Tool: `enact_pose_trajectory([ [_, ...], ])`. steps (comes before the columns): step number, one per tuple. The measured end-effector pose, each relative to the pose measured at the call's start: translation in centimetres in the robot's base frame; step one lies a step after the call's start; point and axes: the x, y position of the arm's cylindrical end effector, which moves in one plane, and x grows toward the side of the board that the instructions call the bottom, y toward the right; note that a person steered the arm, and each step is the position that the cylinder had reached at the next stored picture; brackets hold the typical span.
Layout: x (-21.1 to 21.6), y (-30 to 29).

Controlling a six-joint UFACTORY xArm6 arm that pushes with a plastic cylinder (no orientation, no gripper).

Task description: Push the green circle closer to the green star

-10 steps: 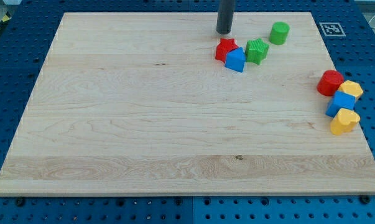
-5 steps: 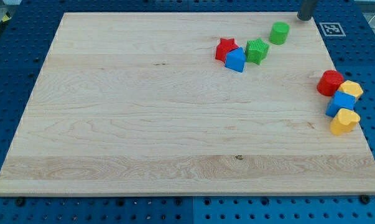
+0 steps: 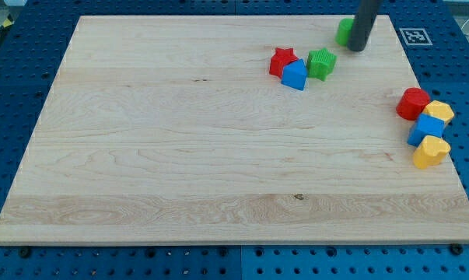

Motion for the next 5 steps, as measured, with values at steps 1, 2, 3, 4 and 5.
enact_pose_trajectory([
  [1, -0.9, 1.8],
  [2, -2.9, 1.1],
  [3, -3.5, -2.0],
  [4, -3.2, -5.5],
  [5, -2.1, -8.1],
])
